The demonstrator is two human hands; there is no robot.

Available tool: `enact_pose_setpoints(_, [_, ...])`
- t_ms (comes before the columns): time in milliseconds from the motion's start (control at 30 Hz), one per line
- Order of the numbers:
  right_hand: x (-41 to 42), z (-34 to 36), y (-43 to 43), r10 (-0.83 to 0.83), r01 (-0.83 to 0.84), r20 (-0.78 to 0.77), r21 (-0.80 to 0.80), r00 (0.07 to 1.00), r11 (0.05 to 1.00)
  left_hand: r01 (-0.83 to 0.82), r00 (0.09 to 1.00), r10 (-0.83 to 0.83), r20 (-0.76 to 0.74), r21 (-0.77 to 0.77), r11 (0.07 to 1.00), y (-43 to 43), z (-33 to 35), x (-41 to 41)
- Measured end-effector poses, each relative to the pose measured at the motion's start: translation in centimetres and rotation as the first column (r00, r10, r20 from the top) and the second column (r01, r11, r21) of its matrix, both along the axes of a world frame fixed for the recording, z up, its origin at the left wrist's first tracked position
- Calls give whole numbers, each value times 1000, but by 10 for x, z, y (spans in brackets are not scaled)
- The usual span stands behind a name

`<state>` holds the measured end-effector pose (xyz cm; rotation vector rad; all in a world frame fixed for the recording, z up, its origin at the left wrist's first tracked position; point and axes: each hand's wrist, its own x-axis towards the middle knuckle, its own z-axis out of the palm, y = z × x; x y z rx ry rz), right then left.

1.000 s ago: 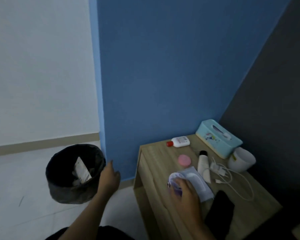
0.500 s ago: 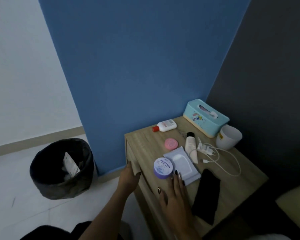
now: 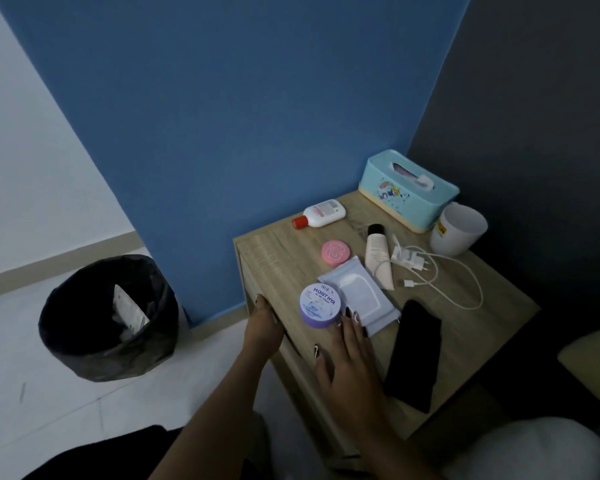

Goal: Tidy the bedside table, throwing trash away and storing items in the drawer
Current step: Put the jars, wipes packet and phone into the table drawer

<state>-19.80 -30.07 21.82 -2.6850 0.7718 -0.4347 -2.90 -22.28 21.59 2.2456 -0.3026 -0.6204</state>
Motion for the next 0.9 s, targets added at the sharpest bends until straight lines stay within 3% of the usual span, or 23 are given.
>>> enact_pose_setpoints(433, [0, 0, -1, -6, 6, 24, 14, 1000, 1000, 50, 997, -49, -58, 22, 999, -4, -7, 10])
enact_pose_setpoints(900, [-2, 6, 0, -8, 8, 11, 30, 1000, 1000, 46, 998, -42, 53, -89, 995, 42, -2, 6])
